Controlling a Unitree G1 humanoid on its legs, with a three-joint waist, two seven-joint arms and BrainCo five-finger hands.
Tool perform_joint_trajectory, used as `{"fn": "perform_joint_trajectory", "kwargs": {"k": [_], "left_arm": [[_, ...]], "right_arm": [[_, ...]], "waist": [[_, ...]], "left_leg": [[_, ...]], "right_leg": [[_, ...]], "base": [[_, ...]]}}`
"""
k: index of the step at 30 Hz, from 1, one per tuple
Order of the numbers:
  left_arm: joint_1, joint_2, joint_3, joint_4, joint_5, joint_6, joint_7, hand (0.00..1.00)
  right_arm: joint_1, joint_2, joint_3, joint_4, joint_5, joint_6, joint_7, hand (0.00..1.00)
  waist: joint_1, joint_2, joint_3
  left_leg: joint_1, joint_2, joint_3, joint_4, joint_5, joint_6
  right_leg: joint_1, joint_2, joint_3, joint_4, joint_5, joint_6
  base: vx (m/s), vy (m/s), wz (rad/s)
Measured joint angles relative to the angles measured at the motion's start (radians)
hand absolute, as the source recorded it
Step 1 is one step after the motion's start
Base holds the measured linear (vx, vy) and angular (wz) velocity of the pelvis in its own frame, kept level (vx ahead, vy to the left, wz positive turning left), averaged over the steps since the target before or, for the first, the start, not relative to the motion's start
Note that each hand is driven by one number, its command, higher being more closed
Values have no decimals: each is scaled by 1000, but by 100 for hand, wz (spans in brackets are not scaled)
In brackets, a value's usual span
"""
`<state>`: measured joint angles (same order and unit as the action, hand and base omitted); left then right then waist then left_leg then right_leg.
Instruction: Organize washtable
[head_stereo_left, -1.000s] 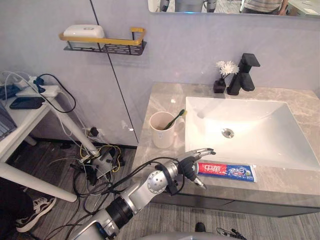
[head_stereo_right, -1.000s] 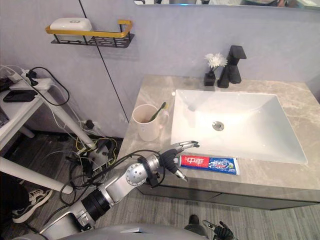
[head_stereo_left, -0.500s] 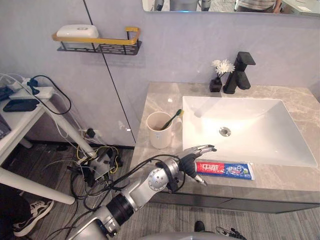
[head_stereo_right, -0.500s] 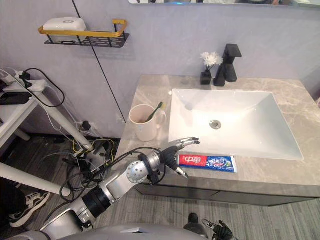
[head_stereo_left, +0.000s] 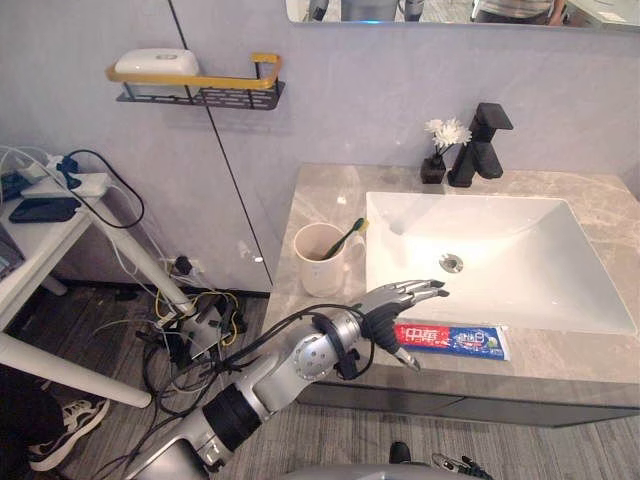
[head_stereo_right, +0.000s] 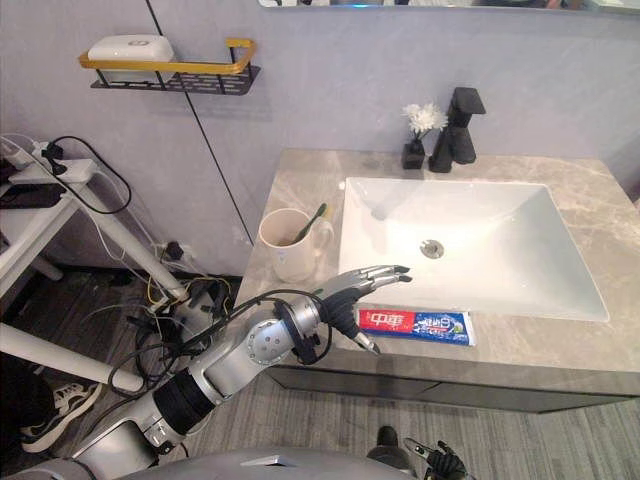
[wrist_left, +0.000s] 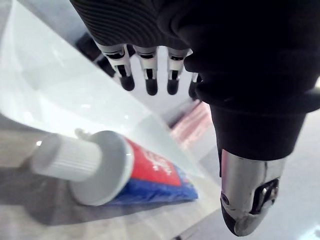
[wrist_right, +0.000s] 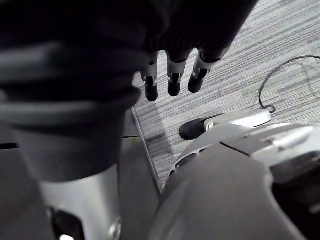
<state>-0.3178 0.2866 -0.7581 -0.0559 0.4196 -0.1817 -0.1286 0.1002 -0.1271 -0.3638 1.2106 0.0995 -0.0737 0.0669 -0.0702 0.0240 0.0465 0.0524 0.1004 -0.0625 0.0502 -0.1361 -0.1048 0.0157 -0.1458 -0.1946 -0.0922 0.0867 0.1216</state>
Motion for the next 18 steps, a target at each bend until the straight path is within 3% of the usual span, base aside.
{"fn": "perform_joint_trajectory", "kwargs": {"k": [6,18], "left_arm": [[-15,-2,-69,-98,-1,-9,-22,0],[-113,-10,-159,-113,0,11,-108,0]], "right_arm": [[2,0,5,1,2,0,3,0],[14,-7,13,2,28,13,17,0]], "waist": [[2,2,-2],[10,22,-23]], "left_leg": [[-12,-3,0,18,-1,1],[-31,-4,3,42,-2,2]], "right_leg": [[-3,-1,3,1,5,-1],[-14,-1,14,1,12,-5]], "base": [[-1,0,1],[-15,-1,-1]]}}
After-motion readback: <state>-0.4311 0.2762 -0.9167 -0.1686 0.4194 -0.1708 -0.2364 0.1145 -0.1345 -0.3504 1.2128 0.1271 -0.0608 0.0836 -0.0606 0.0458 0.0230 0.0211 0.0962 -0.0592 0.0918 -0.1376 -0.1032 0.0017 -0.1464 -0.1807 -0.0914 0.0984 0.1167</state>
